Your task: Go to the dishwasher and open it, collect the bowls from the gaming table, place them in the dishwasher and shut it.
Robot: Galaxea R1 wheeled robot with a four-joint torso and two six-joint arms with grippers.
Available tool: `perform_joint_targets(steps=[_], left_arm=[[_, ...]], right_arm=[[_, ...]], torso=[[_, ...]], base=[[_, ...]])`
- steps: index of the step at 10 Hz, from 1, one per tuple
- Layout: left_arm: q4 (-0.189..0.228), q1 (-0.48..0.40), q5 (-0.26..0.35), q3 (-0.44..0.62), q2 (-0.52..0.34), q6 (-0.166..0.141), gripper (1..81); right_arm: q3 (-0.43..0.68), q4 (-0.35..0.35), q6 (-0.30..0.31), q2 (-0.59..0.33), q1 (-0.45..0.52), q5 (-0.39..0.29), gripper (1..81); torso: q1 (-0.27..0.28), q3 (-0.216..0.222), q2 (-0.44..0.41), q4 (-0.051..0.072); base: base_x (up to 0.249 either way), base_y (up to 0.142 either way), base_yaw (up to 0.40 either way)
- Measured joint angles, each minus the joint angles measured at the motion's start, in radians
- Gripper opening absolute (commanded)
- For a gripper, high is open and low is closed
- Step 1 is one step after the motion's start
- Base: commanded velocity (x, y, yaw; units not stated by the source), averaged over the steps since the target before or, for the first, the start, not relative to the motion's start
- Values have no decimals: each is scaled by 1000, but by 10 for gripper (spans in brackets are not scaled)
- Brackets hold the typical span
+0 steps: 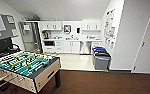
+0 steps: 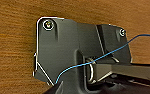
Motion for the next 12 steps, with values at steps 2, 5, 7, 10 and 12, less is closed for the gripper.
perform_joint_targets(steps=[2,5,7,10,12], left_arm=[[0,-18,-7,0,5,0,811],[0,-11,-9,0,5,0,811],[0,-14,-14,0,8,0,811],[0,-15,-37,1,5,0,811],[0,-13,-44,1,8,0,811]], right_arm=[[0,0,0,6,17,6,811],[0,0,0,8,8,5,811],[0,0,0,6,8,4,811],[-9,0,0,9,17,9,811],[-15,0,0,9,14,8,811]], torso=[[1,0,0,0],[1,0,0,0],[1,0,0,0],[2,0,1,0],[2,0,1,0]], base=[[177,0,0],[225,0,0],[271,0,0],[277,0,0],[277,0,0]])
